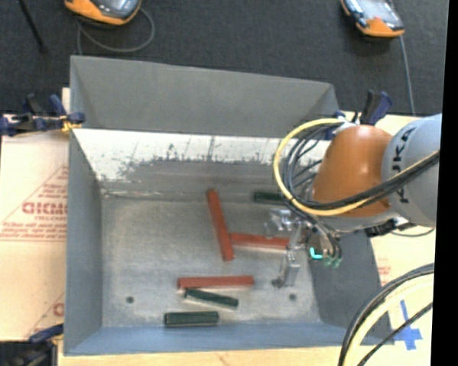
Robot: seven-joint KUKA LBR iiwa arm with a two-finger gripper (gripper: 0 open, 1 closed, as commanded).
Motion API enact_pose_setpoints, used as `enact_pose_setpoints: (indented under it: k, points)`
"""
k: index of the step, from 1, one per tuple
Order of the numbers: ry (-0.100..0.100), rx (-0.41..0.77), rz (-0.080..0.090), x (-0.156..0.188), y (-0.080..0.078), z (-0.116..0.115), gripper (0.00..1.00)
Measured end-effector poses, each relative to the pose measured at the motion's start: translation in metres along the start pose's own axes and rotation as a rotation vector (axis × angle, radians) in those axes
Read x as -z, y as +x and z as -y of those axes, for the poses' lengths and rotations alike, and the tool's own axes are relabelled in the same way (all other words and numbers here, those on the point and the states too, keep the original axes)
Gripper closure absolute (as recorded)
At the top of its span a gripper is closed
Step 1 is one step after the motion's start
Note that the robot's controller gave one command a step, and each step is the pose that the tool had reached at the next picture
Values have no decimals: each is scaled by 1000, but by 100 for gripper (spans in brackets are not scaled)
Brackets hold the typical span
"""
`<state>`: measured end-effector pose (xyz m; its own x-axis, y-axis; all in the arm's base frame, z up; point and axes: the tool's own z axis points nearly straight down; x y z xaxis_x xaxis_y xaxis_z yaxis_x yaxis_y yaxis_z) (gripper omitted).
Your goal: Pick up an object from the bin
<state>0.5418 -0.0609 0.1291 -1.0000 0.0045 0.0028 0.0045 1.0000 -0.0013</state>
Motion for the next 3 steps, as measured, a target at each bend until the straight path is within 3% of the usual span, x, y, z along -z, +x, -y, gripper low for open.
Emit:
enact_pose_setpoints:
  k: [1,2,3]
  points:
    - [1,-27,10,-61,-58,29,0]
    - [2,-23,10,-57,-57,29,100]
    - [2,27,14,13,-54,34,100]
